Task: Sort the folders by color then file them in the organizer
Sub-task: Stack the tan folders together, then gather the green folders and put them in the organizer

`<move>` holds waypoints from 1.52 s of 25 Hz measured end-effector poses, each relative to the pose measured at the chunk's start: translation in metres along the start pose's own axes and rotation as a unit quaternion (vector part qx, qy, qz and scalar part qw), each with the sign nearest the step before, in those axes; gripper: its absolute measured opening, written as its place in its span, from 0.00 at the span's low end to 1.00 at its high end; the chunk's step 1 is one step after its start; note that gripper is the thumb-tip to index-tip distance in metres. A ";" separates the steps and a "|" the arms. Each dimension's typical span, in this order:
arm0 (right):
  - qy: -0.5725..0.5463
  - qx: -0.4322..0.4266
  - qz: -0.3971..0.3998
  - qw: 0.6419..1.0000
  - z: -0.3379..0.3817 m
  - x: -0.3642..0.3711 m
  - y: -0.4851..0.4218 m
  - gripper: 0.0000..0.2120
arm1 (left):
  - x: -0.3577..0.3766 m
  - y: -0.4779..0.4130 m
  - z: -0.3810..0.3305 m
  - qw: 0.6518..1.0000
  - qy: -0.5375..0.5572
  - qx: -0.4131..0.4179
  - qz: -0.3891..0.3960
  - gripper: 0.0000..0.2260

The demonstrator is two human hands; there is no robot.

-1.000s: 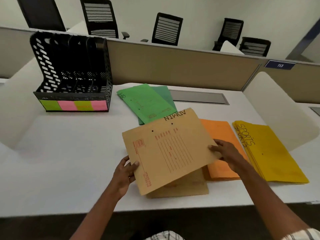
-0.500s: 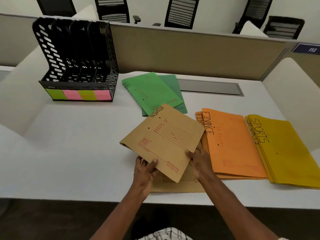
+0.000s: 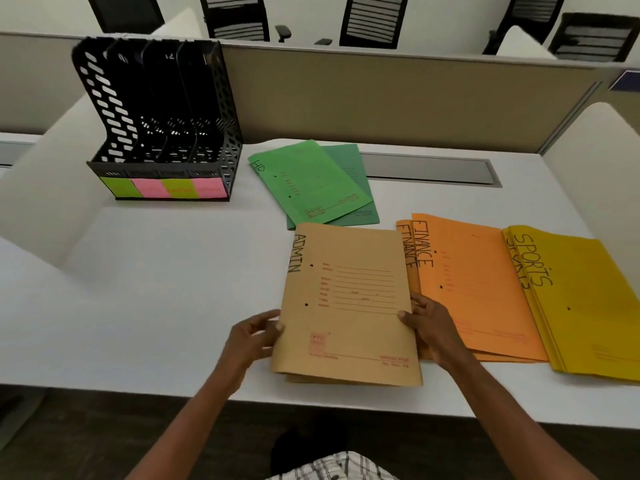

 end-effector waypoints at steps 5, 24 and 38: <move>0.314 -0.145 -0.077 0.935 -0.008 0.002 0.009 0.36 | 0.021 0.015 0.016 0.986 -0.137 0.080 -0.042 0.17; 0.505 -0.306 -0.001 0.807 0.019 0.104 -0.009 0.31 | 0.041 -0.038 -0.039 0.949 -0.270 0.162 -0.022 0.34; 0.534 -0.259 0.042 0.804 0.115 0.244 -0.165 0.25 | 0.069 -0.251 -0.171 0.990 -0.127 0.060 -0.030 0.32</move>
Point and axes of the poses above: each hand's wrist, its own y-axis away from the middle knuckle, its own x-axis out of the palm, z = x × y, the point moved 10 cm from there along -y, towards the middle knuckle, and after that the axes turned 13 degrees about -z, right-handed, at the moved point
